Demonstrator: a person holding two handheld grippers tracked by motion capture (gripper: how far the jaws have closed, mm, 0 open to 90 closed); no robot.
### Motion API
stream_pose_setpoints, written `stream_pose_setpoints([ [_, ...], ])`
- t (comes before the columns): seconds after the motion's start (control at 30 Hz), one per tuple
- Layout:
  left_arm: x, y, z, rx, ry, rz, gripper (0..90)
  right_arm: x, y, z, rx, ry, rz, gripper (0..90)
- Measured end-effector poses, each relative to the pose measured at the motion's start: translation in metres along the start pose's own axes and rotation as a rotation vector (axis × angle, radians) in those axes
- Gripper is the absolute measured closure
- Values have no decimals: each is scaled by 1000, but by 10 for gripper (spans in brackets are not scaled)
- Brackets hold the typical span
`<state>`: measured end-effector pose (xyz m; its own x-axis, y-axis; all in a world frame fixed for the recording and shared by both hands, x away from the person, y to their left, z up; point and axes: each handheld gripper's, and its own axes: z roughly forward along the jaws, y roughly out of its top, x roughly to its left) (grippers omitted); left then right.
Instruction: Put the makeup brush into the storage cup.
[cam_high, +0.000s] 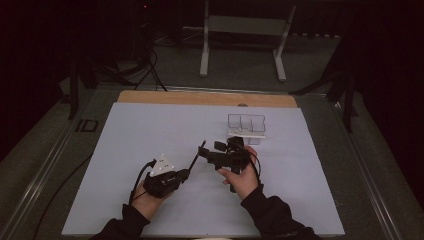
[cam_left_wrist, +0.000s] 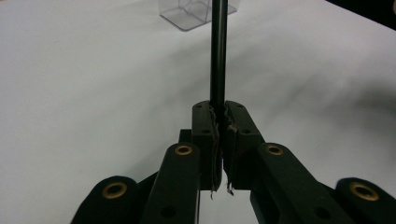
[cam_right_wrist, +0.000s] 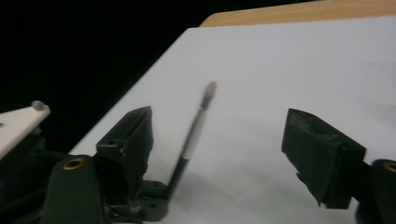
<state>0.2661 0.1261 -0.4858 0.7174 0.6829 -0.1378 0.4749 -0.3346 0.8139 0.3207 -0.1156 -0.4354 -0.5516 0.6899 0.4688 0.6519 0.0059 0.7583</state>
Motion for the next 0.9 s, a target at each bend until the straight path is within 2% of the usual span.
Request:
stream_pose_setpoints([
  [0.13,0,0,0,-3,-5,-2,854,-4,-1,6,13,29,48,337],
  [0.23,-1,0,0,-2,-5,0,854,-6,-1,9,37,28,82,485],
  [0.3,-2,0,0,1,1,9,854,-5,-1,11,54,26,87,571],
  [0.43,-3,0,1,6,-2,13,854,-5,-2,12,61,44,104,664],
  [0.47,-3,0,1,9,1,16,854,-6,-2,12,63,48,110,712],
  [0.53,-3,0,1,10,0,16,854,-7,-2,12,66,55,119,727],
  [0.57,-3,0,1,14,-6,17,854,-7,-2,13,75,64,127,800],
  [0.67,-4,0,3,21,-6,14,854,-5,-3,12,71,86,116,825],
  [0.77,-4,0,6,30,-26,0,852,2,-3,11,65,91,88,842],
  [0.87,-3,0,6,33,-41,-10,842,8,-3,10,57,80,50,845],
  [0.9,-3,-1,6,25,-44,-17,805,9,-3,10,55,81,40,846],
])
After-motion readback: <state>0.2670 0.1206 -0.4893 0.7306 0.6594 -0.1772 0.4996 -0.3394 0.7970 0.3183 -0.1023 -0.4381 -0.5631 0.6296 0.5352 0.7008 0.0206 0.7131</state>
